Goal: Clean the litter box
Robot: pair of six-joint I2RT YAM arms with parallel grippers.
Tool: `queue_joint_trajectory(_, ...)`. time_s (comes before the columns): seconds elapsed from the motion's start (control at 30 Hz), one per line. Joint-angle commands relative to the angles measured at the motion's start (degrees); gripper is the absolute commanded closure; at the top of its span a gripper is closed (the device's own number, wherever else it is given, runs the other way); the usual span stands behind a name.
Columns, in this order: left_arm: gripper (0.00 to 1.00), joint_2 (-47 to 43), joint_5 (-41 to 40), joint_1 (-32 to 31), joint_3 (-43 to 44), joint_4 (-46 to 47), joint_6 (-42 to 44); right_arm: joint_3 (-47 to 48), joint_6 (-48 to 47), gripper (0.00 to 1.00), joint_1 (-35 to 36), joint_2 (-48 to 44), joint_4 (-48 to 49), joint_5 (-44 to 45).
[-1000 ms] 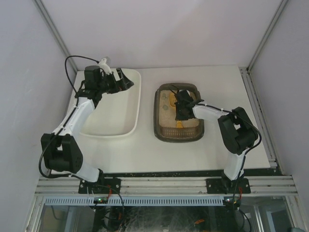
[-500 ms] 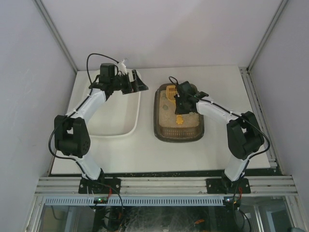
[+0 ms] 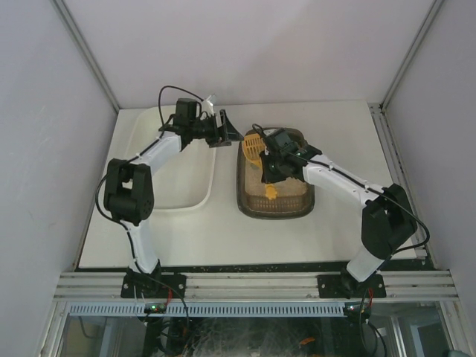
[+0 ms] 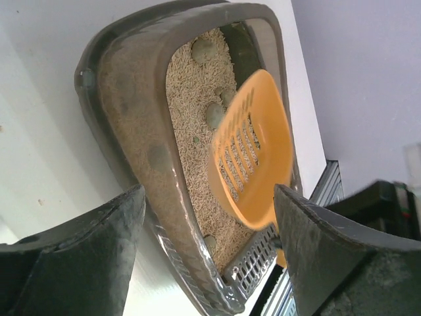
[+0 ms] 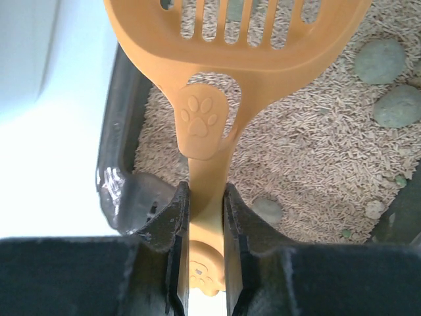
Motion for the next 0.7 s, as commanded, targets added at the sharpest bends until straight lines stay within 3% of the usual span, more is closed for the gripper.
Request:
queue_joint_trajectory(0.0, 0.18, 0.7, 0.6, -1.2, 4.6, 0.7, -0.2, 2.3, -1.1, 1.00, 1.6, -3.1, 0.3, 0.1)
queue_joint_trajectory(0.2, 0.19, 2.5, -0.8, -1.6, 6.6, 0.0, -0.1, 2.8, -0.8, 1.00, 3.0, -3.7, 0.1, -0.5)
queue_joint_trajectory(0.4, 0.32, 3.7, -0.1, -2.2, 7.6, -0.3, -0.5, 2.9, -0.7, 1.00, 3.6, -3.6, 0.4, 0.0)
queue_joint_trajectory(0.67, 0.38, 4.6, 0.6, -3.8, 6.7, -1.6, 1.5, 2.9, -0.6, 1.00, 3.7, -4.6, 1.3, -0.3)
